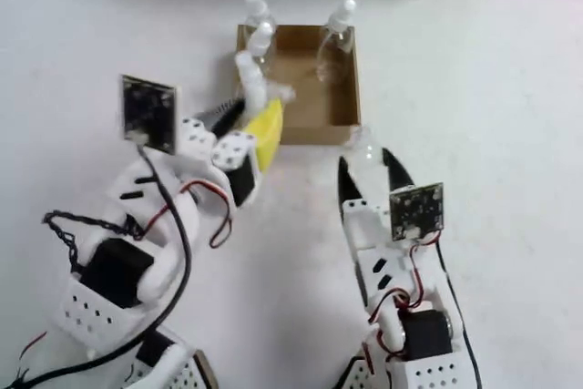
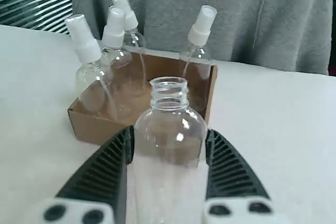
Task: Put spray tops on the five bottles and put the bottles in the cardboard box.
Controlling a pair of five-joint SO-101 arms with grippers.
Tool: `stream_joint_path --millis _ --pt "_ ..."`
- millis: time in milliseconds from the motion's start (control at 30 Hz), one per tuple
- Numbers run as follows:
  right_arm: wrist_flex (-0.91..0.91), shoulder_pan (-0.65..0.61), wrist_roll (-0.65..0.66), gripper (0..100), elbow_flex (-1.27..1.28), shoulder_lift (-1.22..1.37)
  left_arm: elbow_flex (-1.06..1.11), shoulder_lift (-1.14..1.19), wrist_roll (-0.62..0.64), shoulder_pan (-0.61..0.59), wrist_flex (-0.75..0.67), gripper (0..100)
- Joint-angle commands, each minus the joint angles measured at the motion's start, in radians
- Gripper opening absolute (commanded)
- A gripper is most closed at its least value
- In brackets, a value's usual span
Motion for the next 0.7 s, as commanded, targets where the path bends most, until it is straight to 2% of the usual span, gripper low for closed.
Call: stream_joint_path --millis 0,167,233,367,500,667 --pt "0.007 -0.027 0.011 1.7 -0.012 -0.007 -0.052 -0.031 -0.014 -0.018 -0.261 2" --pt "0.047 -0.033 0.011 1.7 -0.026 -0.007 -0.052 -0.025 -0.014 0.001 -0.582 2" --pt "0.073 -0.035 0.011 1.7 -0.044 -0.007 -0.069 0.008 -0.014 0.027 -0.647 2" --pt "0.136 -0.085 0.011 1.7 -0.068 -0.007 -0.16 0.145 -0.015 0.094 -0.623 2" --pt "0.147 -0.094 0.011 1.7 -0.068 -0.007 -0.218 0.257 -0.015 0.108 -0.652 2" --pt "0.147 -0.09 0.011 1.7 -0.068 -0.007 -0.178 0.285 -0.009 0.108 -0.684 2"
